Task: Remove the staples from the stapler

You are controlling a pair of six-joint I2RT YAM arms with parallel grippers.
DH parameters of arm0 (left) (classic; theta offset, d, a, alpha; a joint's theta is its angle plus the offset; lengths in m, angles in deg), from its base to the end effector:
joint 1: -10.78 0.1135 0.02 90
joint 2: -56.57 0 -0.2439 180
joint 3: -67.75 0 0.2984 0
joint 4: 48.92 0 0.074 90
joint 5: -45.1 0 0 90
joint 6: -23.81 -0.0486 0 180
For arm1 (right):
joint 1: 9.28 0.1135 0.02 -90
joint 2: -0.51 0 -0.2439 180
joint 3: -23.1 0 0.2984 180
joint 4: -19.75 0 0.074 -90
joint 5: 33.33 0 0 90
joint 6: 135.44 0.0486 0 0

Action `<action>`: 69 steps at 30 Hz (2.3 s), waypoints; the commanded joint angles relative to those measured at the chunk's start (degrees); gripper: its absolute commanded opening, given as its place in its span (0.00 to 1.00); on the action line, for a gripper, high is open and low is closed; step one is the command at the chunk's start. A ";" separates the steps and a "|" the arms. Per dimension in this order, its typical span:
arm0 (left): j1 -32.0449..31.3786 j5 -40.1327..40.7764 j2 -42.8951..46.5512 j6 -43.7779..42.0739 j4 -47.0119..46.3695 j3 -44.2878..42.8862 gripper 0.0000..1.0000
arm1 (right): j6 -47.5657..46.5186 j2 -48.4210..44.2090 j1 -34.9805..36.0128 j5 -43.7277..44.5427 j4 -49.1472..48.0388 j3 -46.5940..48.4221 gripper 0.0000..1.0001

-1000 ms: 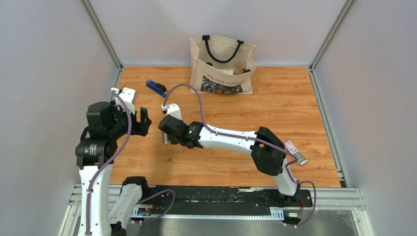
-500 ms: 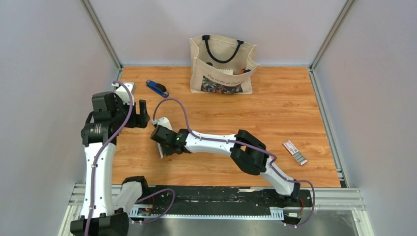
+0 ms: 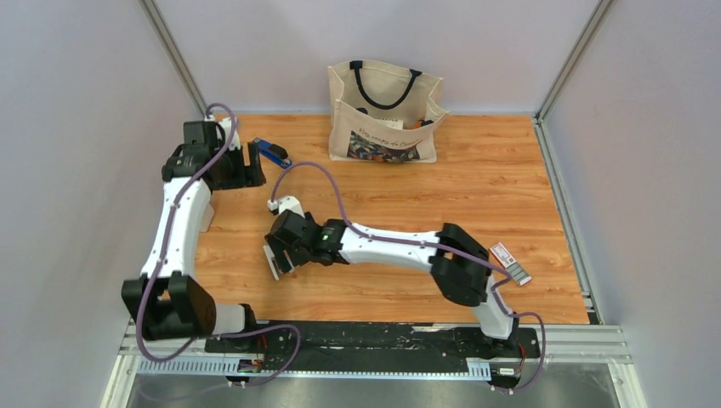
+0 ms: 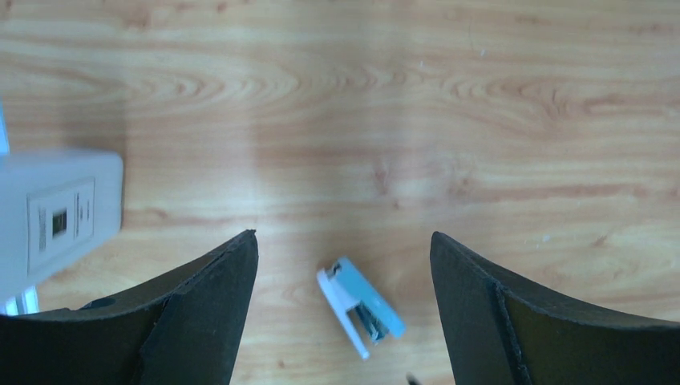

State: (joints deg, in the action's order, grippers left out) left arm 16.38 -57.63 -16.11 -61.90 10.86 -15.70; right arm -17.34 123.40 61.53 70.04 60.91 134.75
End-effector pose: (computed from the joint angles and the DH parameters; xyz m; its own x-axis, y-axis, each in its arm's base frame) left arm 0.3197 0.0206 0.3105 -0.7528 -0.1471 -0.6416 -0.0077 0.9766 -0.2149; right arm 0.1812 0.4866 0.1641 -0.6407 -0.4467 -0.6245 -0.6470 0.7521 0.1258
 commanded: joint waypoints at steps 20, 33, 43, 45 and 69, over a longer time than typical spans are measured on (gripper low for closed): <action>-8.42 12.56 -49.73 19.34 8.42 -44.59 0.88 | -3.75 -48.27 -2.69 1.14 -15.85 -33.86 0.79; -6.14 11.41 -60.46 24.44 9.56 -55.67 0.88 | -3.93 -47.92 -4.97 -2.02 -18.31 -36.94 0.78; -4.02 10.89 -64.95 26.38 8.33 -60.68 0.89 | -3.40 -47.83 -7.61 -5.72 -21.04 -38.70 0.76; -4.02 10.45 -65.74 26.73 8.16 -61.56 0.89 | -3.49 -47.75 -7.79 -5.72 -21.12 -38.79 0.75; -3.94 9.48 -69.61 23.48 6.84 -63.58 0.30 | -1.82 -47.92 -11.66 -10.90 -22.00 -40.81 0.56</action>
State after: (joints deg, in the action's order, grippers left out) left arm 12.38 -48.76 -85.47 -37.31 18.38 -76.77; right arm -19.72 76.58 50.16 60.62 41.67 94.23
